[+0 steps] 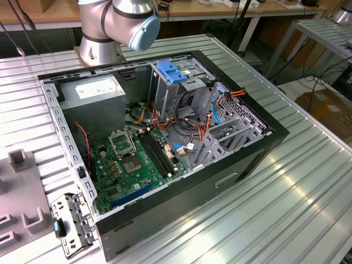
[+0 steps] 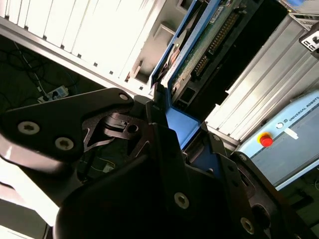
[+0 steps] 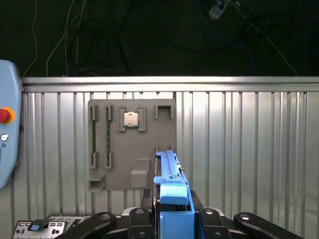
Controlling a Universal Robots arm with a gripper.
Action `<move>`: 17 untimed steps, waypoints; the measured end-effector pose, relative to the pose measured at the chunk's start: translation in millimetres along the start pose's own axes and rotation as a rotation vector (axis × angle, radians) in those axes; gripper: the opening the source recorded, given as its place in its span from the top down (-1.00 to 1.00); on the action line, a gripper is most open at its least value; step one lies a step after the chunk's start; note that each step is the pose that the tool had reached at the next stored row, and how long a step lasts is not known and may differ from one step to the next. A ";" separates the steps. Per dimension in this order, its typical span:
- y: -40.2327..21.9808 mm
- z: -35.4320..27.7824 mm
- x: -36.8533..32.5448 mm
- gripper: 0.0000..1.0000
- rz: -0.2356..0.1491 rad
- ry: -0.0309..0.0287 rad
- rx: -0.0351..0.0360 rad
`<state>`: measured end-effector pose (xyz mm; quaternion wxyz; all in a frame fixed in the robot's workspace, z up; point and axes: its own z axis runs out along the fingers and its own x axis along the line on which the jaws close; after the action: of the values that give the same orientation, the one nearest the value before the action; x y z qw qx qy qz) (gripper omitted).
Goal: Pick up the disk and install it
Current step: 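Pick up the disk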
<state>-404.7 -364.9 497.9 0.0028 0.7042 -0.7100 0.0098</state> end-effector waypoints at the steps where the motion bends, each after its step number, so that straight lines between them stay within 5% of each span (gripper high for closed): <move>1: -2.0 0.0 0.0 0.25 0.000 0.0000 0.0000; 17: -16.9 0.2 -0.1 0.25 0.000 0.0000 0.0000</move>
<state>-387.7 -364.9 497.9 0.0028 0.7042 -0.7100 0.0098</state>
